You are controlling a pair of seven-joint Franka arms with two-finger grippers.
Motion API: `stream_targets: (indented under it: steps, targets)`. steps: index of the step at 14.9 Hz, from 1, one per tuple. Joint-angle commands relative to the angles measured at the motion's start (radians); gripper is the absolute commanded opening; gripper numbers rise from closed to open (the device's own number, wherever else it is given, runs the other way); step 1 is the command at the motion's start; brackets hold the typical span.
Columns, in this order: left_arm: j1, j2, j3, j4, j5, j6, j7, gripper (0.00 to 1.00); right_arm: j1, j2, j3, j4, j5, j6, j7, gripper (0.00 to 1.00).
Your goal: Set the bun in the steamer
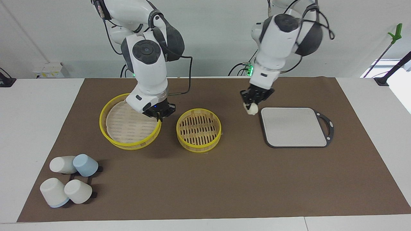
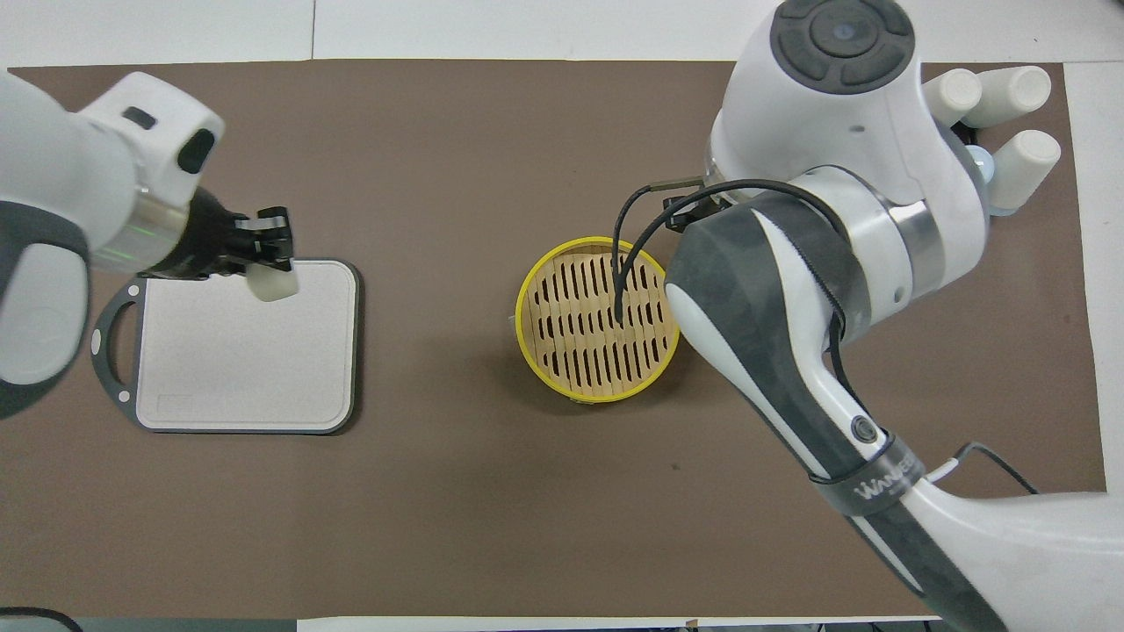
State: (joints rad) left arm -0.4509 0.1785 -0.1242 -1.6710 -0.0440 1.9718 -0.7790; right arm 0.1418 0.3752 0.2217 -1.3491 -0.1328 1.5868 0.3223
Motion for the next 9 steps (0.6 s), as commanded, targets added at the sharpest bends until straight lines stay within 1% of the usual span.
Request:
stream_targets:
  steps: [1,2,3,4,5,7,9]
  targets:
    - [-0.087,0.094,0.02,-0.031,0.006,0.149,-0.062,0.3,-0.053,-0.038,0.008,-0.057,0.012,-0.007,-0.055,0.0]
    - [-0.104,0.098,0.02,-0.074,0.006,0.206,-0.065,0.3,-0.057,-0.044,0.008,-0.068,0.012,-0.007,-0.069,0.0]
    - [-0.133,0.119,0.021,-0.094,0.007,0.25,-0.069,0.3,-0.057,-0.048,0.008,-0.074,0.012,-0.005,-0.071,0.0]
    - [-0.158,0.165,0.024,-0.092,0.016,0.269,-0.081,0.3,-0.059,-0.05,0.008,-0.08,0.012,-0.004,-0.069,0.0]
    - [-0.173,0.197,0.024,-0.092,0.053,0.3,-0.109,0.3,-0.06,-0.051,0.008,-0.088,0.012,-0.002,-0.069,0.0]
    - [-0.178,0.208,0.023,-0.122,0.082,0.361,-0.15,0.31,-0.065,-0.053,0.008,-0.097,0.012,0.002,-0.071,0.0]
    - [-0.187,0.211,0.023,-0.131,0.084,0.381,-0.157,0.42,-0.067,-0.061,0.008,-0.11,0.012,0.01,-0.071,0.0]
